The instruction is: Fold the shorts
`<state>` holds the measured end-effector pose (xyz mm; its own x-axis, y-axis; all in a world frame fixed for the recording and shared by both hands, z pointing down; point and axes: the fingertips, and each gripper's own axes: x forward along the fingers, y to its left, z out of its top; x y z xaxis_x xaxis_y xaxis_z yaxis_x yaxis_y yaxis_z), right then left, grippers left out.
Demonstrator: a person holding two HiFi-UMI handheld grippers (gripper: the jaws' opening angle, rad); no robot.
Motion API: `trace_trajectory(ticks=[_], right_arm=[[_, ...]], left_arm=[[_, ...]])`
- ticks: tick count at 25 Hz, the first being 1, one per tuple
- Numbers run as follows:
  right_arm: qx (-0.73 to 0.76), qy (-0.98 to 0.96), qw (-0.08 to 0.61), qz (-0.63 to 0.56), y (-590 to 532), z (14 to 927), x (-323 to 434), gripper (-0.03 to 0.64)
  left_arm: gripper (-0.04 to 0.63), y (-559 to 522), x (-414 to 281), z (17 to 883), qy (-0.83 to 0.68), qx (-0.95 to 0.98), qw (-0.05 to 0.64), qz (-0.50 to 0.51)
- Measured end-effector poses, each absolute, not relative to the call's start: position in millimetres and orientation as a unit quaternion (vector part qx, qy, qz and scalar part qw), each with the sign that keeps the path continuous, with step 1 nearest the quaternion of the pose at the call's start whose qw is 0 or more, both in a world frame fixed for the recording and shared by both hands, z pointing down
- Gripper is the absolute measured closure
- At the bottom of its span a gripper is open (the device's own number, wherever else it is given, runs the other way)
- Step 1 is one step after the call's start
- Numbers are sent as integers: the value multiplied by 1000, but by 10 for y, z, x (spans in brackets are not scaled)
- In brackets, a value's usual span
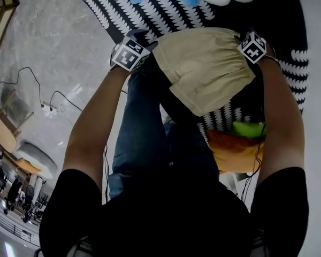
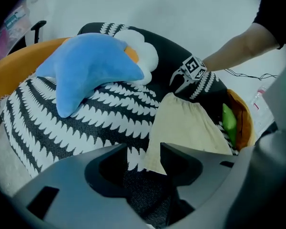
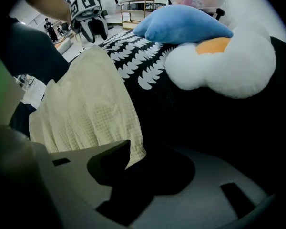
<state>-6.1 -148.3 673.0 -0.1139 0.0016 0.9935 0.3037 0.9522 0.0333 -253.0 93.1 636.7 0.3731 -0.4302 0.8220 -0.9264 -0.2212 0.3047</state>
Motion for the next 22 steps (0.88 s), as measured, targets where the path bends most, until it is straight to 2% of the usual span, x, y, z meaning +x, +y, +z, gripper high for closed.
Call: trace_trajectory(ticks=[6, 9, 12, 16, 22], right_arm=[[-136, -705, 682, -138, -1631, 6687, 65, 488], [-142, -698, 689, -134, -1710, 6593, 358, 486], [-151, -685, 701, -132, -1771, 6457, 545, 493], [-170, -662, 713, -155, -1658, 6491, 411, 541], [-163, -674, 699, -176, -1551, 6645, 229, 568]], left_arm=[[380, 842, -2328, 6395, -443, 726, 413, 326], [416, 739, -2060, 6200, -452, 722, 407, 330], [484, 642, -1910, 6027, -458, 726, 392, 330], [547, 830, -2089, 6078, -462, 728, 377, 339], [565, 1104, -2244, 6146, -469, 727, 364, 345]])
